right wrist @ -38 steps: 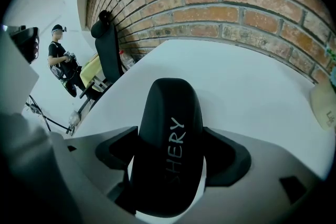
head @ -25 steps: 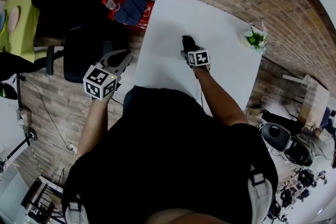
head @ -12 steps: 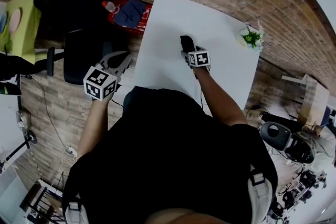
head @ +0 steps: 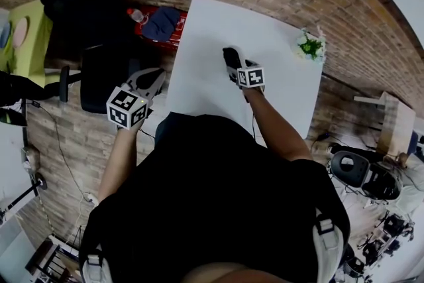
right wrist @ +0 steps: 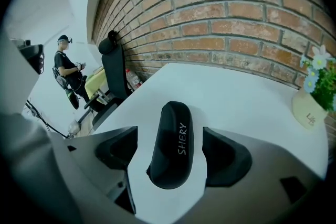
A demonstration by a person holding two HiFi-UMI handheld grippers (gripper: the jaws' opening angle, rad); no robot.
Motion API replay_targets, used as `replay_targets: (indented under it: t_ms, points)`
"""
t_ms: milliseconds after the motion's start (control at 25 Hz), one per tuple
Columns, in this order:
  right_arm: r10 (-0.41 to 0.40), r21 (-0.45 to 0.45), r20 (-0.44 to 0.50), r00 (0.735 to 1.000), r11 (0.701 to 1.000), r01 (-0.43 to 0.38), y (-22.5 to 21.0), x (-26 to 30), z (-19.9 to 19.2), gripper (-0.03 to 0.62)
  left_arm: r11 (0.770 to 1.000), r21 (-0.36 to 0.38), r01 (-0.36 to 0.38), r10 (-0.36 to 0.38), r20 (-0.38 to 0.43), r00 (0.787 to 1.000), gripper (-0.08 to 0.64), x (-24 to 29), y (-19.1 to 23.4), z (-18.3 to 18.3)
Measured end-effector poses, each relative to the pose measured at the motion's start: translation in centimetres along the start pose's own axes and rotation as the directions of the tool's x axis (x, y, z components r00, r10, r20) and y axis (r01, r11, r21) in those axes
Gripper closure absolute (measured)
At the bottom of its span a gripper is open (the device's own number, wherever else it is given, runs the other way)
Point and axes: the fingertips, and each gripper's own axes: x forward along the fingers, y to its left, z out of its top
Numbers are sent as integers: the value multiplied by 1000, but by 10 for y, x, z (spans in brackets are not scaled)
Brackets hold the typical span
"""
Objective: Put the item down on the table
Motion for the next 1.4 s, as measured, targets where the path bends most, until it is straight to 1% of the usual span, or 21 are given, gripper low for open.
replay_targets:
  t_ms: [240, 520, 720, 1000, 1280, 1400]
  points:
    - [7, -2, 50, 999, 1000, -7, 3, -22, 14, 219, 1000, 19, 5, -5, 12, 1000, 549, -2, -9, 7]
    - [39, -7, 111, 993, 999, -38, 17, -51, 28, 219, 999, 39, 14, -15, 15, 1000, 549, -3, -25, 10]
    - [66, -33, 169, 983, 998, -62, 32, -77, 42, 273, 998, 52, 19, -20, 22, 1000, 549, -3, -37, 12]
    - [85, -63, 234, 969, 995, -72, 46, -108, 57, 296, 997, 66, 27, -29, 30, 999, 549, -1, -54, 13]
    - [114, -78, 295, 948, 992, -95, 52, -136, 58, 324, 996, 78, 31, -34, 36, 999, 549, 2, -72, 16]
    - [119, -101, 318, 941, 991, -91, 53, -148, 60, 333, 996, 84, 34, -37, 38, 999, 549, 3, -79, 18]
